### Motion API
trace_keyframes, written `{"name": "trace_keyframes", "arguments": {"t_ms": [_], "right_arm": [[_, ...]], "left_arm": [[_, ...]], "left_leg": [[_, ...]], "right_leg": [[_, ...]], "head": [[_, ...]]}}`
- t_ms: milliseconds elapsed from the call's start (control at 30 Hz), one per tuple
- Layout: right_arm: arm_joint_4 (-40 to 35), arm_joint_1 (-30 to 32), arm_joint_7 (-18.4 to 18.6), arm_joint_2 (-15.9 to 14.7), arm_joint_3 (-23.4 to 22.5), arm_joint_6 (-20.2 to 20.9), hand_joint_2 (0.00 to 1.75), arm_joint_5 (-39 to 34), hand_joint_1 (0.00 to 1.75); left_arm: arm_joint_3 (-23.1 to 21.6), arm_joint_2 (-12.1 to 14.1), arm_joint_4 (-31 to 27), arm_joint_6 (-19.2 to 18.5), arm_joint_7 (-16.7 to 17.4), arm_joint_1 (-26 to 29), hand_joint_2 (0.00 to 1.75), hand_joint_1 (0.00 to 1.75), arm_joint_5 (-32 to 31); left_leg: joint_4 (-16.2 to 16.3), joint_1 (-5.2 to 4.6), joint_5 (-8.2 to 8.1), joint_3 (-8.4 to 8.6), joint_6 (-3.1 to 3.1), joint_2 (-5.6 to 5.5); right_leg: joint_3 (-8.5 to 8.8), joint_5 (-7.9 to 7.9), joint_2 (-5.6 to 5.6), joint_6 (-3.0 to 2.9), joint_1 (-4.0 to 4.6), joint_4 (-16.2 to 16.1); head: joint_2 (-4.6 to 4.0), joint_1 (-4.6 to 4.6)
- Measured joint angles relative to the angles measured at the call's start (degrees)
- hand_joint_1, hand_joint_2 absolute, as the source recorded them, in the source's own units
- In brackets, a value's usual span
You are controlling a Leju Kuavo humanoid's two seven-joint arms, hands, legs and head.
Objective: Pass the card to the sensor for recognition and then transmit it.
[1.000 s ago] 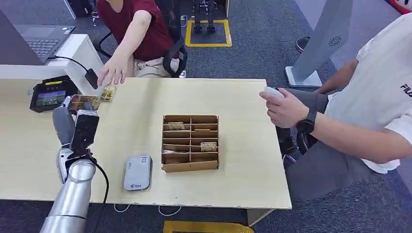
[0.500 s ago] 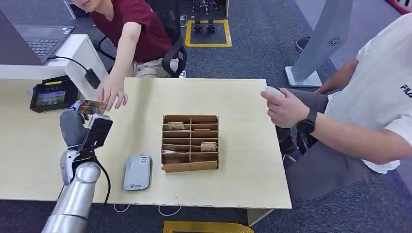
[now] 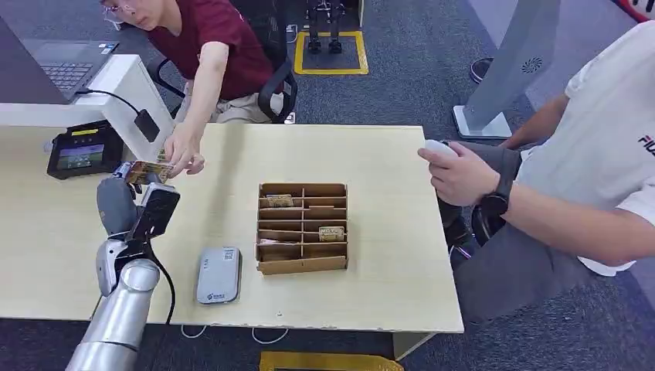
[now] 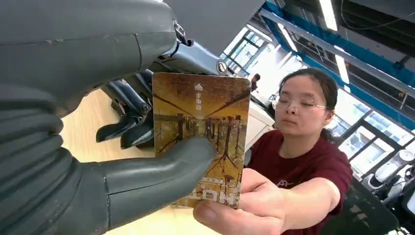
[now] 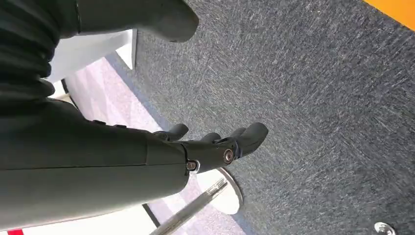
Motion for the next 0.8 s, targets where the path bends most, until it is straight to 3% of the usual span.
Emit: {"name": "trace_keyframes", "arguments": {"t_ms": [800], "right_arm": [[0.0, -0.1, 0.1, -0.5, 0.5, 0.2, 1.75, 0.1, 0.00]], "left_arm": [[-2.4, 1.7, 0.4, -5.6, 2.1, -0.1, 1.75, 0.00, -1.4]], "left_leg": [[0.0, 0.00, 0.00, -0.01, 0.00, 0.00]], "right_leg": [[-0.01, 0.00, 0.01, 0.00, 0.00, 0.0]], "head": [[-0.02, -0.02]]}}
